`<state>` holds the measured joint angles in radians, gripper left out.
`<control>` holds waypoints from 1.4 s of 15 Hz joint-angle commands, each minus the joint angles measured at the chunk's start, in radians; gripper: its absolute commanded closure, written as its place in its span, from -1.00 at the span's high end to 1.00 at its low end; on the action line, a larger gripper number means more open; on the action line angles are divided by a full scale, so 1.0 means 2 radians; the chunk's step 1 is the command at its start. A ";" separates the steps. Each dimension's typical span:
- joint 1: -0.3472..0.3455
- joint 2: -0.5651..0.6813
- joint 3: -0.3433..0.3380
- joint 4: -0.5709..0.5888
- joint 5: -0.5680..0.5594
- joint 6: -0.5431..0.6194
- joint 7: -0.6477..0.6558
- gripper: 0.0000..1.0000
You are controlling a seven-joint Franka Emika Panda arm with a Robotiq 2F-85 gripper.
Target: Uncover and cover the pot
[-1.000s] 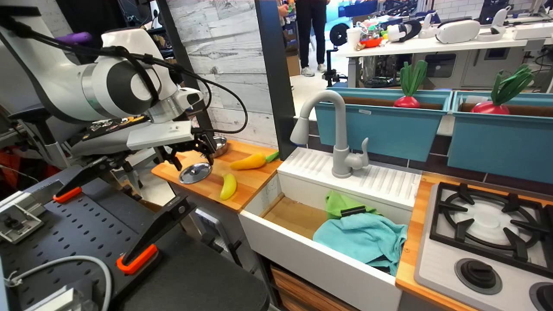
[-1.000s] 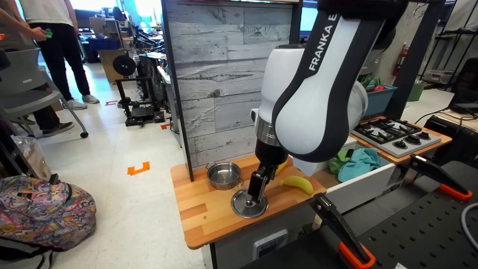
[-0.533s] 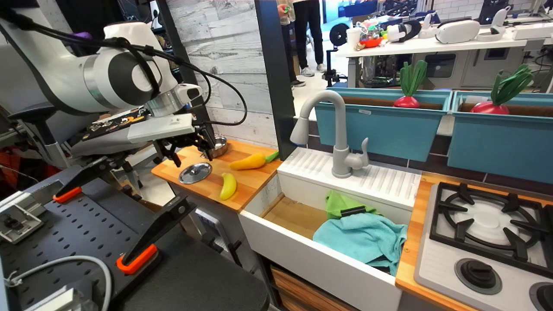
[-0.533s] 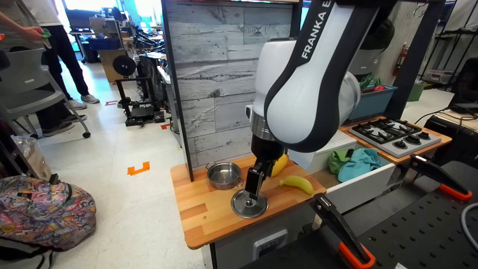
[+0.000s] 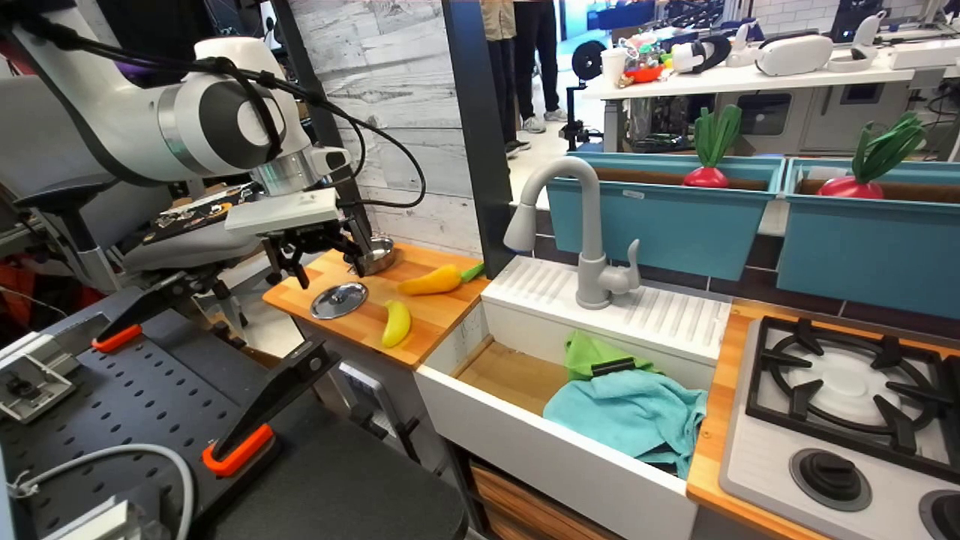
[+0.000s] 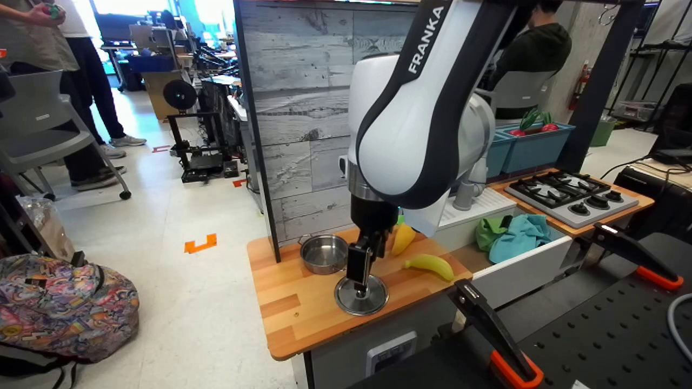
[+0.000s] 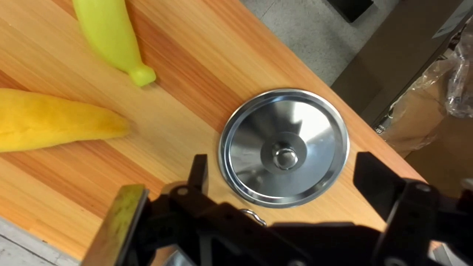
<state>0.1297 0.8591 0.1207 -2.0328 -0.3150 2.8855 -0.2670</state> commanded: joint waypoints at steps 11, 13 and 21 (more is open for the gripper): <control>0.001 0.045 0.001 0.046 0.006 -0.016 -0.011 0.31; 0.000 0.049 0.002 0.054 0.007 -0.019 -0.011 -0.02; 0.004 0.062 0.000 0.088 0.006 -0.045 -0.012 -0.92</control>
<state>0.1310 0.9615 0.1209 -1.9049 -0.3150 2.8402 -0.2740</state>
